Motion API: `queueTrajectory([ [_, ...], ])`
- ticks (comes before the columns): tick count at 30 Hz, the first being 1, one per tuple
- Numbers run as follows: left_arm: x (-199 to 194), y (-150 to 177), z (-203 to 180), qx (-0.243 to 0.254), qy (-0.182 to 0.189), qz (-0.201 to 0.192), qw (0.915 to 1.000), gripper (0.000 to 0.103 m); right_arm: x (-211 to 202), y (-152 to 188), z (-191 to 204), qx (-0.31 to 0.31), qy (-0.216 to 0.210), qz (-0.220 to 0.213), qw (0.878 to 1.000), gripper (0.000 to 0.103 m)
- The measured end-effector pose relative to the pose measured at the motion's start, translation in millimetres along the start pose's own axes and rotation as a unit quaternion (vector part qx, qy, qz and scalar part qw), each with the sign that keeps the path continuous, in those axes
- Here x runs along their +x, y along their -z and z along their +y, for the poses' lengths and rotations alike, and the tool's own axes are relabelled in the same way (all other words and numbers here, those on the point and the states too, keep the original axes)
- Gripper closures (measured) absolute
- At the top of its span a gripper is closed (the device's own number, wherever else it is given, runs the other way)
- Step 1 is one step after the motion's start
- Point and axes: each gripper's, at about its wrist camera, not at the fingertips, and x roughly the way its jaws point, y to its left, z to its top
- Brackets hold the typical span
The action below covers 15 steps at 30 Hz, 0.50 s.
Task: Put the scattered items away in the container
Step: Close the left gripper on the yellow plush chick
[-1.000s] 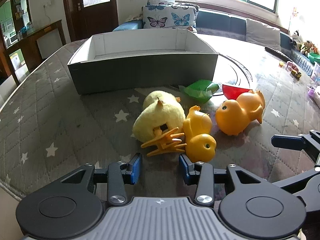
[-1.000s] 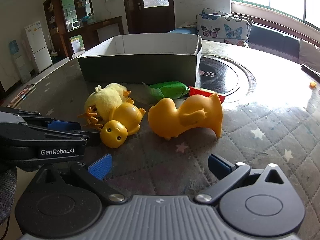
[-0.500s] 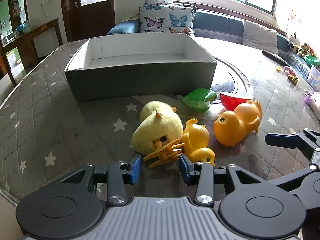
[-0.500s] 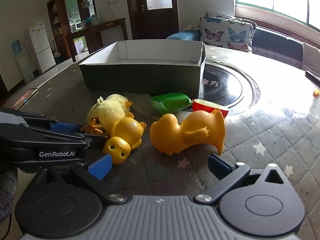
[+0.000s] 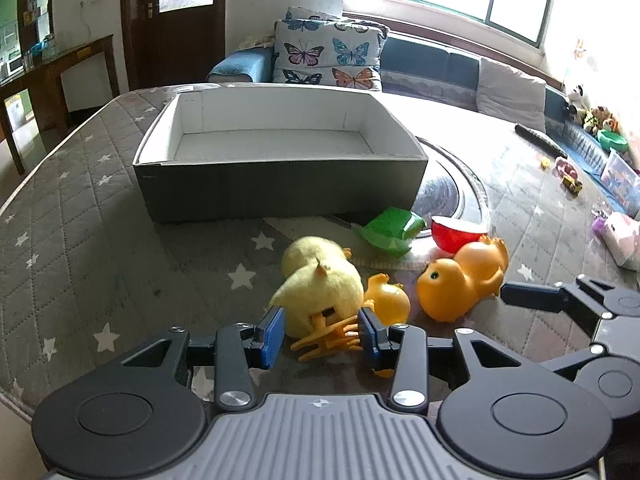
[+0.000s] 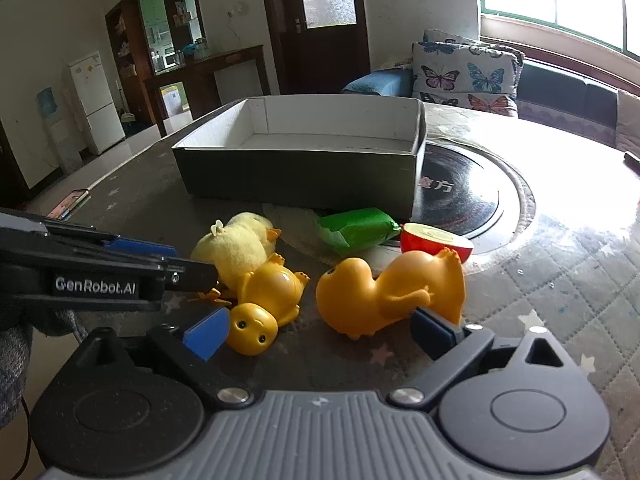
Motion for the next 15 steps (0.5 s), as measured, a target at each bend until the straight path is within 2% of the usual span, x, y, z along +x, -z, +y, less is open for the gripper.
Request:
queueTrajectory([
  [6, -6.4, -10.5, 5.8, -0.004, 0.006, -0.012, 0.9999, 0.06, -0.3, -7.3, 2.9, -0.005, -0.009, -0.008, 1.0, 0.006],
  [15, 3.8, -23.9, 21.2, -0.024, 0.008, -0.005, 0.9997, 0.06, -7.3, -14.8, 12.7, -0.018, -0.023, -0.02, 0.999, 0.013],
])
